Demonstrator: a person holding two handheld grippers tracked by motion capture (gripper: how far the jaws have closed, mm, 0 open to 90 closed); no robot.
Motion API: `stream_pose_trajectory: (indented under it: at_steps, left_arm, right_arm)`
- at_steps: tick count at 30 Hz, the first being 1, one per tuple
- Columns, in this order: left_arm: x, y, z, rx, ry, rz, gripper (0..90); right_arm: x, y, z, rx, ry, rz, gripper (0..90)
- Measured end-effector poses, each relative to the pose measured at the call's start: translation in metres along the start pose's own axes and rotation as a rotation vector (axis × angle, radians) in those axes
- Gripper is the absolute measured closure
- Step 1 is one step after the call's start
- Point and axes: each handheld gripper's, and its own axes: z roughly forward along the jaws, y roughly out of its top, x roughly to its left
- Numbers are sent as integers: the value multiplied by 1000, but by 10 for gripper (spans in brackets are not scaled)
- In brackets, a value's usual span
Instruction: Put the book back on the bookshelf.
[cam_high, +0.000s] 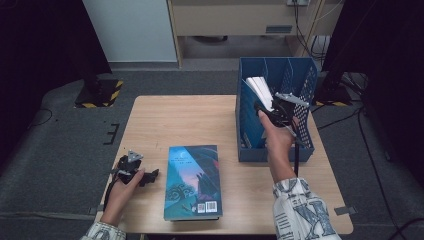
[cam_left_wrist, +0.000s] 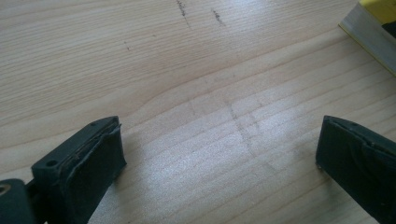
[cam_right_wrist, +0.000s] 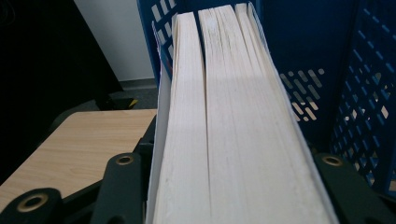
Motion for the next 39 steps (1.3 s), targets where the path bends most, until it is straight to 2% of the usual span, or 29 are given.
stream_pose_trajectory:
  at_steps: [7, 12, 19, 27, 31, 39]
  left_arm:
    - [0, 0, 0, 0, 0, 0, 1]
    - [0, 0, 0, 0, 1, 0, 1]
    - [0, 0, 0, 0, 0, 1, 0]
    - [-1, 0, 0, 0, 0, 2, 0]
    - [-1, 1, 1, 0, 0, 3, 0]
    - [-1, 1, 1, 1, 1, 5, 0]
  right_arm:
    - [4, 10, -2, -2, -12, -48, 420]
    - [5, 18, 0, 21, -26, -78, 422]
    - [3, 23, 4, 48, -26, -59, 448]
    - [2, 26, 4, 92, -26, -63, 583]
    - [3, 27, 4, 93, -32, -72, 598]
    - [4, 26, 4, 79, -45, -44, 605]
